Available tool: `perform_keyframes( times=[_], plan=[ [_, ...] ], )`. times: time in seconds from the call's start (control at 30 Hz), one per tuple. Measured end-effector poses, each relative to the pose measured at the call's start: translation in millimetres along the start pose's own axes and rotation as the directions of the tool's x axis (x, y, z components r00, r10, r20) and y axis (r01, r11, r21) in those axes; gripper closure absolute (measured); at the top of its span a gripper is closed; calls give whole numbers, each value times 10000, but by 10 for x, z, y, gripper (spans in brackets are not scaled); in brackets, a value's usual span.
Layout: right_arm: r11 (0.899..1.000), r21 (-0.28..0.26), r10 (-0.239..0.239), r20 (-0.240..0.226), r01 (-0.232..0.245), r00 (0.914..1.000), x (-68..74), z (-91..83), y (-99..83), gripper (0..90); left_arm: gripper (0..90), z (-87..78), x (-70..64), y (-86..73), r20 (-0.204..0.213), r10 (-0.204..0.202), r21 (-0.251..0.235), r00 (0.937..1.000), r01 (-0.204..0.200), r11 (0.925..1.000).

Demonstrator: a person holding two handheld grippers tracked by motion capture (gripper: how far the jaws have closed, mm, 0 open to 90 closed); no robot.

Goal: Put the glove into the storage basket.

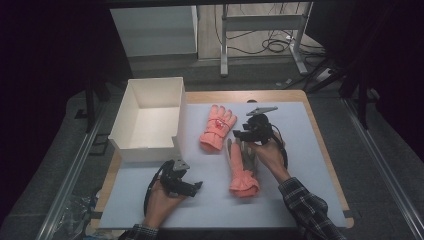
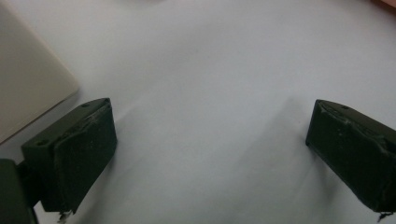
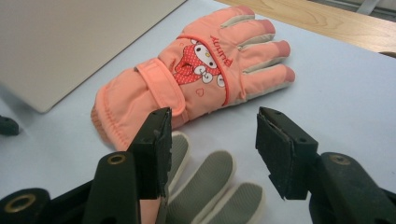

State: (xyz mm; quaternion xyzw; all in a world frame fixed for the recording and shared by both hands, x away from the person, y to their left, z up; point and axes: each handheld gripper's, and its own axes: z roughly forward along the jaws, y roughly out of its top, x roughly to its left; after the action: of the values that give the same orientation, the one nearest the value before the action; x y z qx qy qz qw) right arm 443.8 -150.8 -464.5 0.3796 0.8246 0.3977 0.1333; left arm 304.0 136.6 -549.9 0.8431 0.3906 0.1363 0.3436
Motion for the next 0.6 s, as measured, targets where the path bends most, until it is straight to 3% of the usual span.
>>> perform_keyframes(
  times=[0.4,0.6],
  plan=[
    [9999,172,12,-111,-10,9999,-30,247,191,447,17,1,1,0,9,-4,-5,10000,4,10000],
    [9992,368,-153,-307,165,9994,-42,394,322,497,17,2,0,-1,21,-18,-19,10000,18,10000]
  ],
)
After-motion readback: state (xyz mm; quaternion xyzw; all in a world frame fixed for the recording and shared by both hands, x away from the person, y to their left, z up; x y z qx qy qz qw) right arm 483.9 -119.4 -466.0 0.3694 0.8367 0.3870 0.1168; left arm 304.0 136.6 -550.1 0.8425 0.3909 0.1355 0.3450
